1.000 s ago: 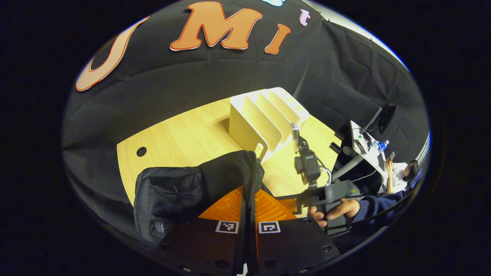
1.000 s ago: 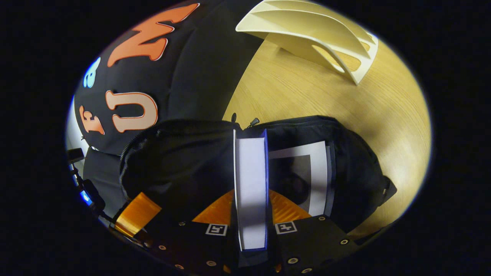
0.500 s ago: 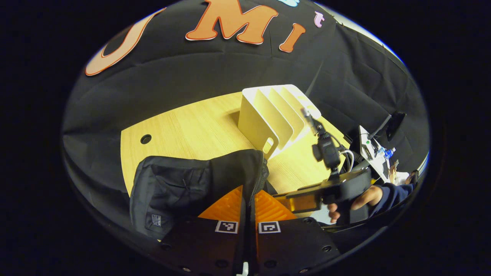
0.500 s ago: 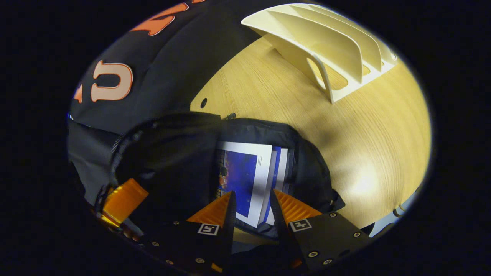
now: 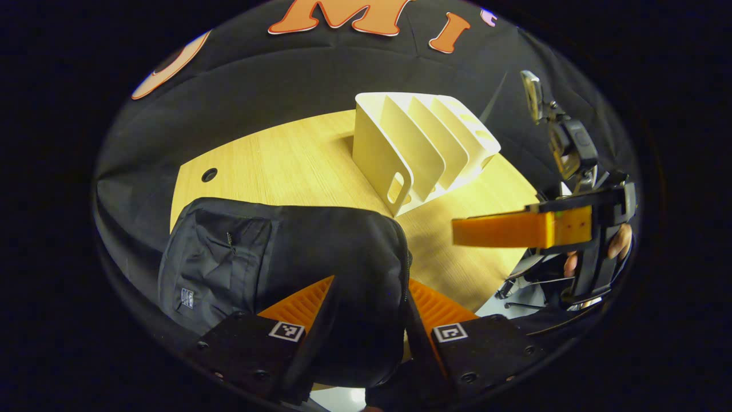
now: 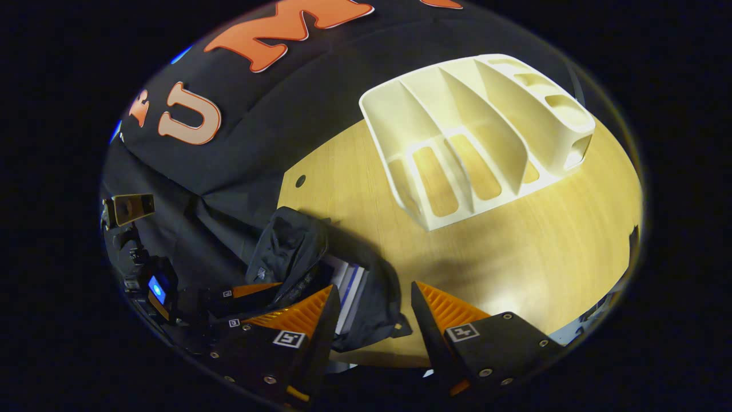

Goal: Open the schoolbag, grab two books from the bookshelf and put them into the schoolbag.

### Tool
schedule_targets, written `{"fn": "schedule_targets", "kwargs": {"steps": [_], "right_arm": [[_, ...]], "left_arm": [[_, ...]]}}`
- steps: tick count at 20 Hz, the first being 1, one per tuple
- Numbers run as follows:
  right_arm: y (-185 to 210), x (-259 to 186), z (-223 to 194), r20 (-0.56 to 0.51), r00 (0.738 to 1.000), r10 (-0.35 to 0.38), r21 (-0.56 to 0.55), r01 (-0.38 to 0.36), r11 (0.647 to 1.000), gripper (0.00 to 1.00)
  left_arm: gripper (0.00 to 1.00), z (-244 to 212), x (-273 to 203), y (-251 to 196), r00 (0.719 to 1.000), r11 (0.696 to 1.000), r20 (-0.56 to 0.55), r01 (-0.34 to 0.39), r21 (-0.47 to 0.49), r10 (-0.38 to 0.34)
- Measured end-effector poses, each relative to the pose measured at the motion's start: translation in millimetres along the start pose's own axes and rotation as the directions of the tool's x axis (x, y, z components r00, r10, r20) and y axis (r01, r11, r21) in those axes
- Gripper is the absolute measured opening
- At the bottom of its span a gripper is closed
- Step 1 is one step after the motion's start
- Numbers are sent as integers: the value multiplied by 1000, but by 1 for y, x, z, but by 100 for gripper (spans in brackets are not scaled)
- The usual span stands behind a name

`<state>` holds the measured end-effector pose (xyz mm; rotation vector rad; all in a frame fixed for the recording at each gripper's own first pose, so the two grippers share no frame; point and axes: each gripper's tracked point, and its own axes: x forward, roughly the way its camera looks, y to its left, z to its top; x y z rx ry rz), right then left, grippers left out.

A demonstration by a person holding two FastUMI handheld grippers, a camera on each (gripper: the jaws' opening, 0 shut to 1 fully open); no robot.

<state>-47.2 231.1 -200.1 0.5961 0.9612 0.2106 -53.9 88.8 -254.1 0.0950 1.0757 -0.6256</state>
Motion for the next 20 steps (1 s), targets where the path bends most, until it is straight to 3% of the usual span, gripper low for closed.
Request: {"fn": "schedule_targets", "kwargs": {"steps": [4,8,11,14,16,20], "right_arm": [[-30,-22,39,89,996,-30,-52,35,998,96],[-49,-55,90,248,968,-40,-126,73,989,96],[-62,-80,124,353,935,-39,-197,115,974,97],[-71,-106,151,442,897,-23,-311,177,934,96],[-71,-127,166,498,867,8,-370,204,906,96],[-56,-165,190,569,816,105,-433,189,881,96]], "left_arm": [[90,15,0,-17,997,996,26,-70,-62,72],[98,48,-7,-33,981,985,106,-157,-76,165],[98,76,-18,-44,951,967,195,-217,-131,240],[98,112,-39,-56,885,940,327,-279,-197,331],[98,133,-56,-65,818,918,423,-311,-245,390],[98,165,-91,-89,671,878,567,-346,-329,477]]}}
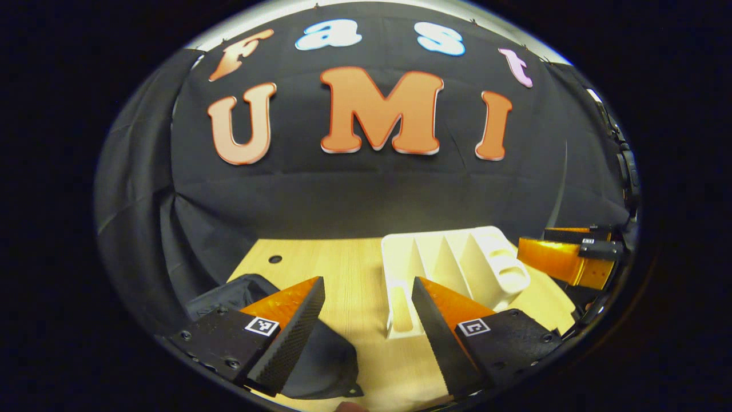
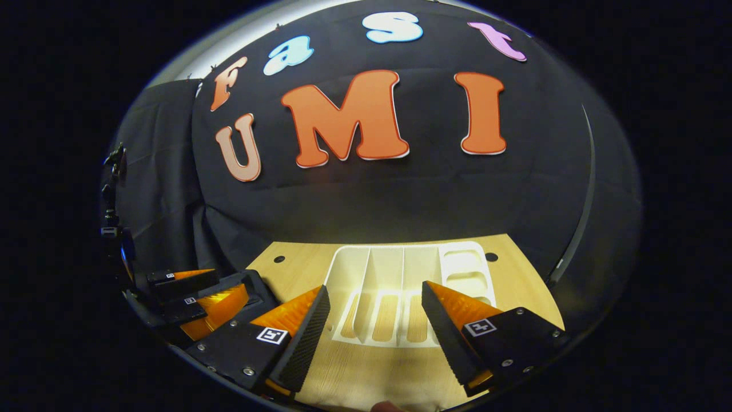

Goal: Open the schoolbag, grab two books from the bookshelf and put them into the schoolbag.

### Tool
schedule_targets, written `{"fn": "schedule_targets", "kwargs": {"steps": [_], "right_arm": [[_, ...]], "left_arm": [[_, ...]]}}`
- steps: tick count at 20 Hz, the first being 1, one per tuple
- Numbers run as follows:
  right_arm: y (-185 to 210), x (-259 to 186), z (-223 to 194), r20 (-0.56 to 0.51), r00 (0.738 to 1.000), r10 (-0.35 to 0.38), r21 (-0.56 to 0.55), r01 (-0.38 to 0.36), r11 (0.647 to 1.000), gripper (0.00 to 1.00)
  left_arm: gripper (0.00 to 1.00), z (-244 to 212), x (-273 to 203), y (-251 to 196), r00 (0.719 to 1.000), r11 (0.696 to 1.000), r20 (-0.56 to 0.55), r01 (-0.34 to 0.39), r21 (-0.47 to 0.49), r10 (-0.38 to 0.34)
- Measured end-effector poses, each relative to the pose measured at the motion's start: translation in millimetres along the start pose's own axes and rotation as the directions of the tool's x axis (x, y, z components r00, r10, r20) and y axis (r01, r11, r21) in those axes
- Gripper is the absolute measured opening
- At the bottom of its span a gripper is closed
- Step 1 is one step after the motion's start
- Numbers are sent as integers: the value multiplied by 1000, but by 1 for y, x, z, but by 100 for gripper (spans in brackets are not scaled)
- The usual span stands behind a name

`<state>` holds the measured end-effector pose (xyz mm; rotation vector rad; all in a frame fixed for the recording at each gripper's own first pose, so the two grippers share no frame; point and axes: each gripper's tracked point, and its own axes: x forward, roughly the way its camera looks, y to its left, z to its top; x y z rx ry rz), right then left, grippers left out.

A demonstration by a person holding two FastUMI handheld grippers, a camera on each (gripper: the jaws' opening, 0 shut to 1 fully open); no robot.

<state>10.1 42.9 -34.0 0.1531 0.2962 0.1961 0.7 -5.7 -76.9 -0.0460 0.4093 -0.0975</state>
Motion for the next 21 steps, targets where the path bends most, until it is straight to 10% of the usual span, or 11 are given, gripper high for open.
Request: {"fn": "schedule_targets", "kwargs": {"steps": [12,21], "right_arm": [[-17,-30,30,226,974,-27,-131,58,990,95],[-23,-30,20,228,971,-65,-67,82,994,95]], "left_arm": [[94,71,-51,-12,924,996,371,-89,-26,92],[94,61,-65,-34,910,995,408,-97,30,77]]}}
